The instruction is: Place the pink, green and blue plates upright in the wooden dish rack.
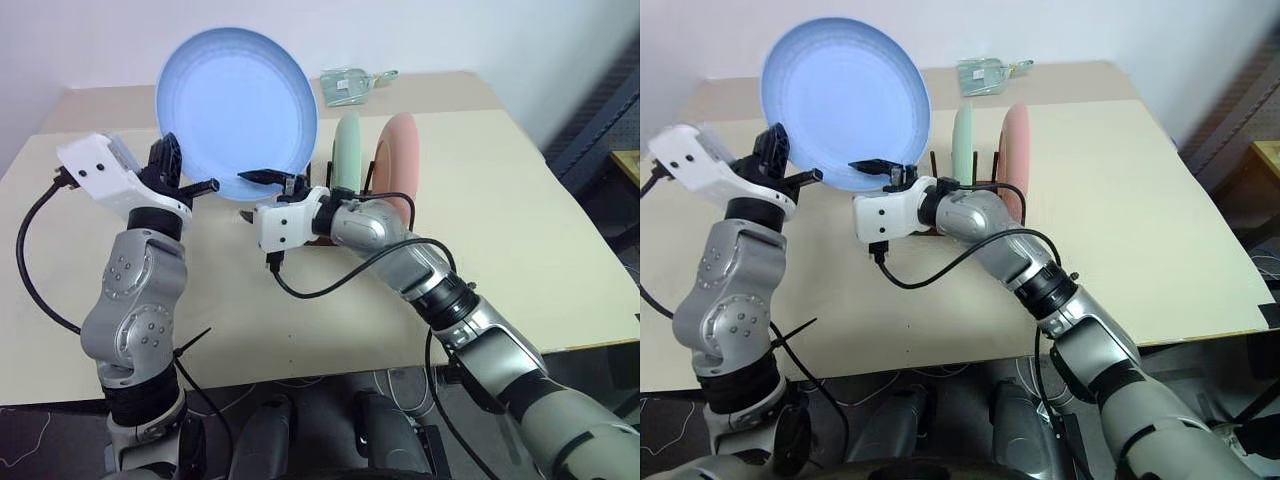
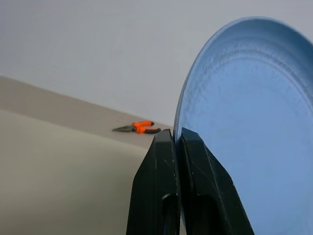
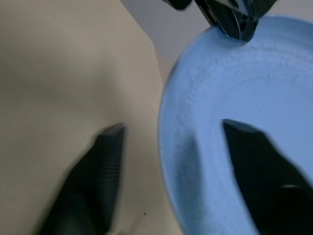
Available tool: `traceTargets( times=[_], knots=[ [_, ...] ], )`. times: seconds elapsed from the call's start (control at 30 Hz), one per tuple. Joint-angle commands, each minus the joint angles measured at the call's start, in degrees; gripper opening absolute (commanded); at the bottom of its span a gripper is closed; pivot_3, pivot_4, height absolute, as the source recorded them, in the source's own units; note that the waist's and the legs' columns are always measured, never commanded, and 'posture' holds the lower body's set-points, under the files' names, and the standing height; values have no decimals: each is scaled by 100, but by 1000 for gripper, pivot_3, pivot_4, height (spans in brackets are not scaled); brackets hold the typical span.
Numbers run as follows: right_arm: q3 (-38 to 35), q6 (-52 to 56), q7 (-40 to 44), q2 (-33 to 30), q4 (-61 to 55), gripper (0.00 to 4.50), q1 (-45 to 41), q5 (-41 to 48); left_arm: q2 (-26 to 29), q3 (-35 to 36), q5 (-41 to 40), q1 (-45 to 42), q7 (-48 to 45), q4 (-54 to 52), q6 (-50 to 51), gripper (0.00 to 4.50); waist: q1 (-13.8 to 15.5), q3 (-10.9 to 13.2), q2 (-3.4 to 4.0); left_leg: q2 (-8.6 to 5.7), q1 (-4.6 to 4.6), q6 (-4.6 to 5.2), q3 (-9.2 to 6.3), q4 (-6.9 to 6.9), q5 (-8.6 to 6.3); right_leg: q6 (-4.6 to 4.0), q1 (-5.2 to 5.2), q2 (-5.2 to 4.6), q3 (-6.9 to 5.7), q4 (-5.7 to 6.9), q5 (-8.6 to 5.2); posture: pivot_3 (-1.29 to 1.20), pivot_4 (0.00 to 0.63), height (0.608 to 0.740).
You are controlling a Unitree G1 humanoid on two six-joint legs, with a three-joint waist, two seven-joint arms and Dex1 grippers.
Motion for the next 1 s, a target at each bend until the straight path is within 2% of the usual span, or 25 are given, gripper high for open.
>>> traceTargets(
  times=[0.03, 0.07, 0.1, 0.27, 0.37, 0.5, 0.63, 0.73, 0.87, 0.93, 1.0],
  knots=[
    [-80, -186, -194, 105, 132, 904, -232, -174, -44, -64, -50, 9, -28, -412, -41, 0, 1, 0, 0, 0, 0, 0, 0, 0, 0, 0, 0, 0, 0, 0, 0, 0, 150, 732],
    [-98, -198, -210, 125, 166, 338, -246, -198, -63, -76, -62, 25, -30, -430, -30, 0, 1, 0, 0, 0, 0, 0, 0, 0, 0, 0, 0, 1, 0, 0, 0, 0, 150, 732],
    [-116, -212, -218, 141, 188, 54, -253, -219, -79, -88, -61, 45, -36, -450, -23, 0, -5, 1, 1, 0, 0, 0, 0, -1, 0, 0, 0, 1, 0, 0, 0, 0, 150, 732],
    [-135, -302, -205, 156, 191, 54, -227, -287, -156, -111, -146, 148, -92, -478, -7, 0, -9, 1, 1, -1, 0, -1, 0, 0, 0, -3, 0, 7, 0, 0, 1, 0, 150, 732],
    [-141, -315, -235, 158, 158, 0, -203, -342, -202, -15, -296, 135, -80, -477, -2, 894, -6, 1, 1, 0, 0, -2, 0, 0, 0, -3, 0, 10, 0, 0, 2, 0, 150, 732],
    [-181, -382, -230, 162, 137, 0, -183, -310, -110, 783, -595, -491, 278, -223, -390, 2898, -11, 3, 0, 1, 0, -4, -2, 1, 1, -5, 0, 14, 0, 0, 2, 0, 150, 732],
    [-312, -480, -178, 224, 79, 0, -134, -35, 615, 1563, -259, -905, 417, 314, -677, 2898, -39, 3, 1, 9, 2, -19, 0, -2, 2, -13, -4, 29, 1, -1, 7, 0, 150, 732],
    [-673, -392, -74, 451, -254, 0, 41, 705, 1443, 1801, 525, -403, 88, 764, -929, 2898, -59, 4, 2, 13, 3, -23, 1, -7, 4, -18, -6, 37, 2, 0, 8, 0, 150, 732],
    [-1112, 16, 306, 717, -899, 0, 427, 1857, 1877, 1415, 1242, 680, -658, 1045, -1375, 2898, -24, 6, 5, 18, 3, -23, -1, -14, 3, -19, -5, 40, 4, -3, 8, 0, 150, 732],
    [-1358, 672, 537, 930, -1476, 0, 728, 2773, 1924, 1073, 1577, 1235, -1017, 1100, -1575, 2898, 9, 4, 2, 21, 2, -23, -2, -14, 3, -20, -4, 38, 2, -3, 9, 0, 150, 732],
    [-1617, 1803, 554, 1222, -2340, 0, 1217, 4057, 1757, 311, 1886, 1944, -1437, 945, -1792, 2898, 15, 4, 4, 30, 1, -23, -10, -14, 2, -21, -4, 33, 1, -2, 9, 0, 150, 732]
  ],
)
